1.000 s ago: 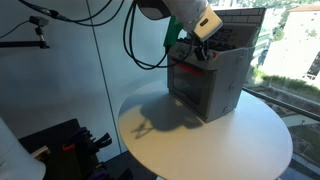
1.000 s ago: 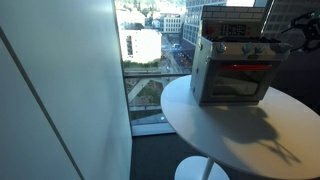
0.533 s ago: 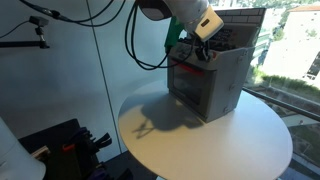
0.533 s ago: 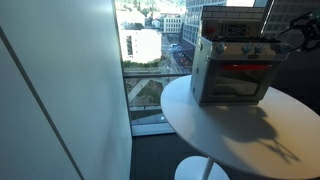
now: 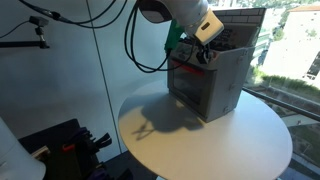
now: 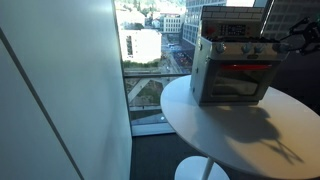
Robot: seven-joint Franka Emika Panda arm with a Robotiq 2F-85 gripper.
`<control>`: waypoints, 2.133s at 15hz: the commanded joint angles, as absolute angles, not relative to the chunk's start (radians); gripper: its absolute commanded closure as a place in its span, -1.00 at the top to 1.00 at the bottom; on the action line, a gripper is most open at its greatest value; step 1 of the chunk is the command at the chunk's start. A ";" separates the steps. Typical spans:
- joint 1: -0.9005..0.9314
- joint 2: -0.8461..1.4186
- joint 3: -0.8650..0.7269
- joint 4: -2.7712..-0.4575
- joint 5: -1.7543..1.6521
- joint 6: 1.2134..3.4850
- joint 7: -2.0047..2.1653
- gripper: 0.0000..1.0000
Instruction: Turn the right knob anticlockwise
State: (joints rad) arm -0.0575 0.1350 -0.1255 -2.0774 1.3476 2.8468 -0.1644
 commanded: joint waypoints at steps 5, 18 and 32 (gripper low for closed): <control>-0.057 0.146 -0.119 -2.057 1.380 2.847 -0.203 -0.48; -0.025 0.130 -0.132 -2.116 1.085 2.920 -0.159 -0.80; 0.002 0.090 -0.152 -2.188 0.662 3.011 -0.146 -0.80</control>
State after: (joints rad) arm -0.0084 0.1244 -0.1328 -2.1501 0.7286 2.9876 -0.1582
